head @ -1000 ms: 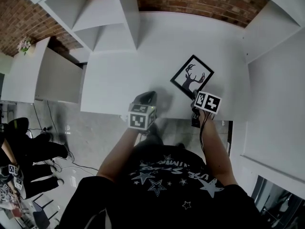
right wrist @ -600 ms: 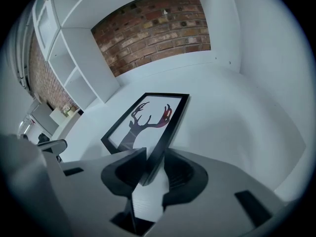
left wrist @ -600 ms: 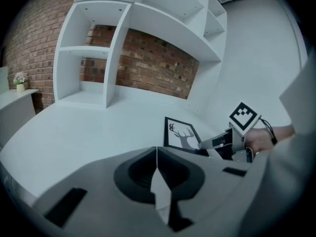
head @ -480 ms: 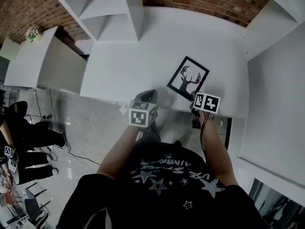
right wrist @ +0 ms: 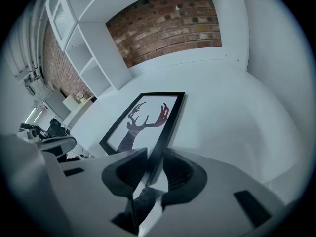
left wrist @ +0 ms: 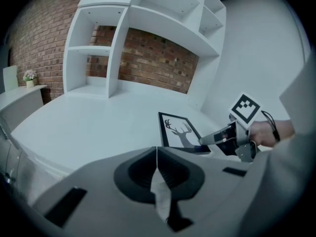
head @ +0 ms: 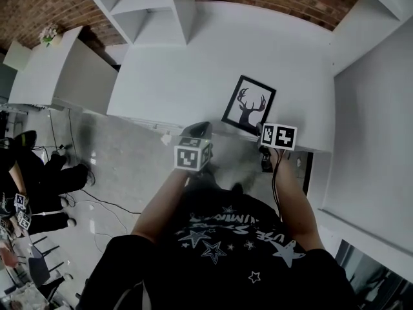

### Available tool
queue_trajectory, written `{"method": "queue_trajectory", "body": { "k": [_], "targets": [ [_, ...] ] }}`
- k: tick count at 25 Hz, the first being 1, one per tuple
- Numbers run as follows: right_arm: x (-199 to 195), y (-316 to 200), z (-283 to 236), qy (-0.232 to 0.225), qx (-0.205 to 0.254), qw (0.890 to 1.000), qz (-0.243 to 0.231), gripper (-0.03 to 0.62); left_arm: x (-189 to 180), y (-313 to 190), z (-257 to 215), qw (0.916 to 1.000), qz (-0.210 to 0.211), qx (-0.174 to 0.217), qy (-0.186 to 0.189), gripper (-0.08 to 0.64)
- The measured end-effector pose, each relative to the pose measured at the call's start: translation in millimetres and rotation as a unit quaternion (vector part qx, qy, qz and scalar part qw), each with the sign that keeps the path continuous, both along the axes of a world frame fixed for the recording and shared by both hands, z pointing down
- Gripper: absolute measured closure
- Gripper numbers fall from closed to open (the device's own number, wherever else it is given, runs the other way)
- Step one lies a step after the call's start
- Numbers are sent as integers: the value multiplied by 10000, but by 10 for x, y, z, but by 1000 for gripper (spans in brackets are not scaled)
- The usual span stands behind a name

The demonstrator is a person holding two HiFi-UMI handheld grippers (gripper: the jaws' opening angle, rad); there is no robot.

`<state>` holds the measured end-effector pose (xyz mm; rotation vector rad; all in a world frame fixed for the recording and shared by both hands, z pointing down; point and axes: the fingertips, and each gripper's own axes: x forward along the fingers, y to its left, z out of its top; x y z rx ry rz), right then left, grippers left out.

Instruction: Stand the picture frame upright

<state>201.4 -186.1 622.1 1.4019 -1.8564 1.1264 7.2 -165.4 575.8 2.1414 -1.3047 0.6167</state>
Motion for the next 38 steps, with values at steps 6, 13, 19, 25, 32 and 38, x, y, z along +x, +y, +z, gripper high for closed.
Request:
{"method": "queue_trajectory", "body": {
  "k": [6, 13, 19, 25, 32, 38],
  "targets": [
    [11, 185, -6, -44, -95, 9993, -367, 489, 108, 198, 134, 9993, 68, -355, -19, 540],
    [39, 335, -3, -131, -189, 9981, -570, 499, 310, 418, 222, 9957, 314, -853, 174, 540],
    [12, 439, 1, -153, -220, 9972, -694, 499, 447, 523, 287, 9907, 482, -1166, 511, 538],
    [62, 456, 0, -174, -241, 9963, -803, 500, 611, 443, 344, 9856, 611, -1434, 661, 449],
    [50, 494, -4, -213, -311, 9957, -848, 500, 644, 383, 460, 9748, 436, -1974, 945, 442],
    [53, 484, 5, -233, -286, 9957, -853, 500, 676, 323, 523, 9730, 440, -2021, 1026, 442]
  ]
}}
